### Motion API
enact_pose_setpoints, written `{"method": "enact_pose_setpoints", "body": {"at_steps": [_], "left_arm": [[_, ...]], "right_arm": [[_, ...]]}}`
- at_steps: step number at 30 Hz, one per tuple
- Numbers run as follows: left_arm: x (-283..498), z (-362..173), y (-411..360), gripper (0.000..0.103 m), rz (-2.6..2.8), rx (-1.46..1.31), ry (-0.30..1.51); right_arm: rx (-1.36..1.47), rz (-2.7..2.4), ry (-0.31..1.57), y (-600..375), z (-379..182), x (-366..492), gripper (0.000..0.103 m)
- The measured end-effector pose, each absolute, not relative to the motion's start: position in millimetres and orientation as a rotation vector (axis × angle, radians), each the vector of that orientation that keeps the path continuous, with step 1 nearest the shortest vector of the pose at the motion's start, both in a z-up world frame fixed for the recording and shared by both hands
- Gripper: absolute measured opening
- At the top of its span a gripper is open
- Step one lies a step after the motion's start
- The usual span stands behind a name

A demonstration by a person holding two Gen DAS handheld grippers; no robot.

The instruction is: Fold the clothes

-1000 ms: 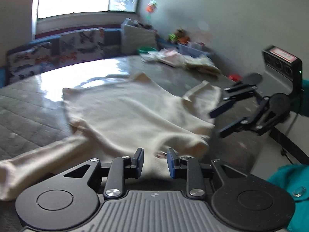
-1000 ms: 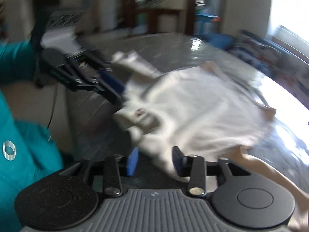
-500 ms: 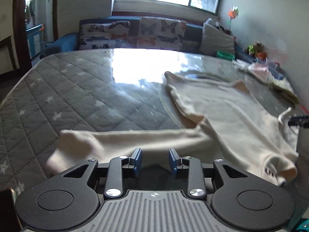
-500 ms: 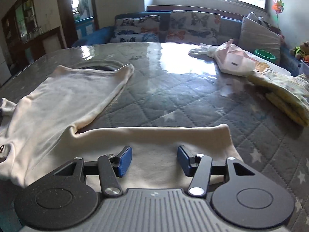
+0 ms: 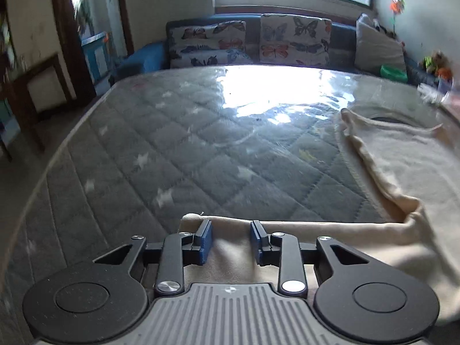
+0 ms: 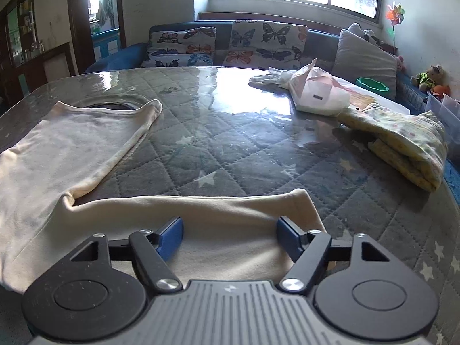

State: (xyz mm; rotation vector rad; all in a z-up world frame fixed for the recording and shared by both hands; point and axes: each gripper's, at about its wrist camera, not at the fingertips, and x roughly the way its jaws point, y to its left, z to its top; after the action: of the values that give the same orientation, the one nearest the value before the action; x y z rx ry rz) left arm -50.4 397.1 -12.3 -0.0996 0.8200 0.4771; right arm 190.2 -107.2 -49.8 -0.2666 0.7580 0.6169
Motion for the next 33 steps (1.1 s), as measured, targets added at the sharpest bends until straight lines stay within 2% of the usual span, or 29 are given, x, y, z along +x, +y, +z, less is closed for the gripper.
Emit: {"method": "enact_pose_setpoints", "body": {"at_steps": [8,14,16,19,25,33], "left_arm": [[-18,-19,399,0.039,0.515,-0.035,0.773],[-45,-24,392,0.047,0.603,0.001,0.769],[-51,-24,387,0.054,0.668,0.039,0.78],[-63,-18,375,0.054,0.751,0.068,0.783],[-77,10,293,0.054,0.451,0.044,0.691],[-67,-15,199,0.054,0.068,0.126,0.729]], "right_arm": [[-0.262,0.604,0.734,-108,-53,191,0.083],[-0.285,0.608,0.714,-111,-55,194,0.091],[-0.286,0.602,0.718,-112,-55,196,0.091],[-0.327,0.593,0.7,-107,-49,191,0.086],[-0.366,0.705,0.626,-90,-24,152,0.086],[-0.457,1.013,0.534,-10,-17,83,0.087]]}}
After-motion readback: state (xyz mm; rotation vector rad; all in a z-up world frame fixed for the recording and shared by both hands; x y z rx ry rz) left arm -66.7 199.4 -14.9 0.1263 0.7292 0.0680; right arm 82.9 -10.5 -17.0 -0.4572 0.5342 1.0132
